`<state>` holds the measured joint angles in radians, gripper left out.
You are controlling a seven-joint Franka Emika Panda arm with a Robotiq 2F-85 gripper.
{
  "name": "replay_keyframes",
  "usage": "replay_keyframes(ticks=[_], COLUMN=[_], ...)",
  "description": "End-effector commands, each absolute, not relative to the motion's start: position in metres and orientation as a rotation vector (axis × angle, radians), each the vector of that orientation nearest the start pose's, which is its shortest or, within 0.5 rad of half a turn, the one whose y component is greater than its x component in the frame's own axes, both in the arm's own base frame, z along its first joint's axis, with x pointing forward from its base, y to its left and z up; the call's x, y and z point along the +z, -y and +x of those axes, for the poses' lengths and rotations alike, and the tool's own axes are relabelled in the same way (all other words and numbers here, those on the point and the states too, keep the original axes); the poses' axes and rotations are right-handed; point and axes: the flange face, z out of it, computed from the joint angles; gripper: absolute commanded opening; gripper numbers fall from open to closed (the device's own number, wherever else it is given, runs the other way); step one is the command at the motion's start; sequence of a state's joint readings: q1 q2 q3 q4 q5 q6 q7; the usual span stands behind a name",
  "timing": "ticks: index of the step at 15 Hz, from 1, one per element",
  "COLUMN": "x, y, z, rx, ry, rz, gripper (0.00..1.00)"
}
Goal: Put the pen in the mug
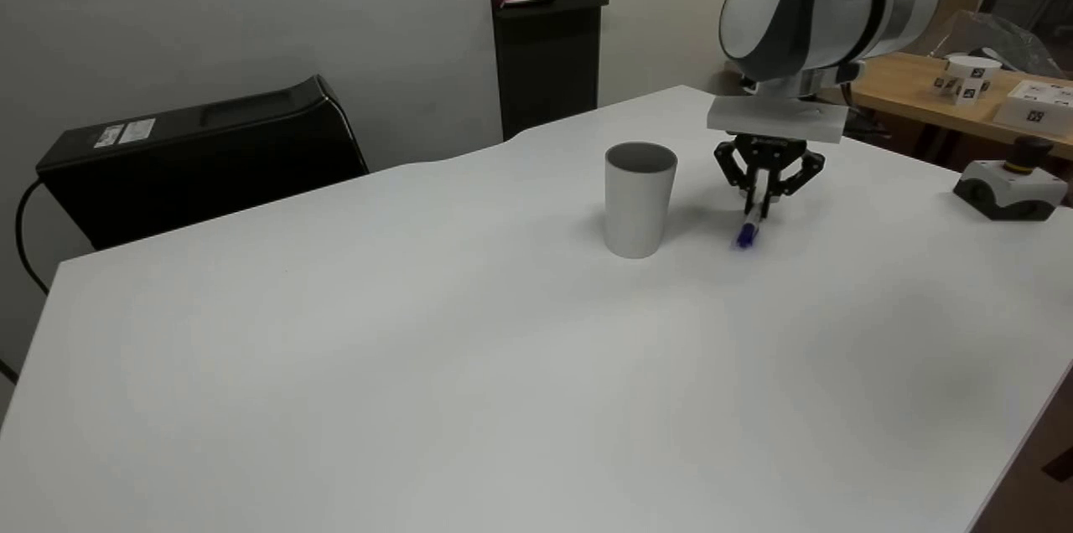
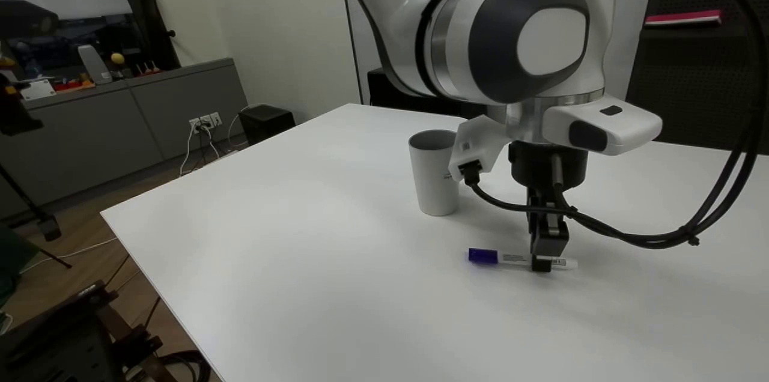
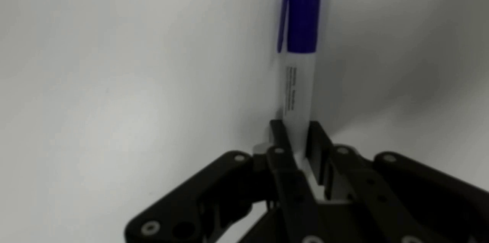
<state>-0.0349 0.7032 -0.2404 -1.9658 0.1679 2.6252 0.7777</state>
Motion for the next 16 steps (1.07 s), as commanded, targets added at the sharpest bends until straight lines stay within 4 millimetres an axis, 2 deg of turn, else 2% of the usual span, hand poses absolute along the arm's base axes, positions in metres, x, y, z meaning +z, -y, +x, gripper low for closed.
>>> replay_keyframes(ticks=[1,8,12,16], x=[0.140,0.202,0.234,0.261], y=[0.167,0.141,0.118,0.091], z=[0.602,0.644,0.659,0.665], rx=[0.012,-0.050,-0.126,-0.223], ry=[-1.753,-1.661,-1.586,-1.477], rz=[-2.694,-2.715,-2.760,-2.846], gripper=[0.05,0.05,0.05,0.05])
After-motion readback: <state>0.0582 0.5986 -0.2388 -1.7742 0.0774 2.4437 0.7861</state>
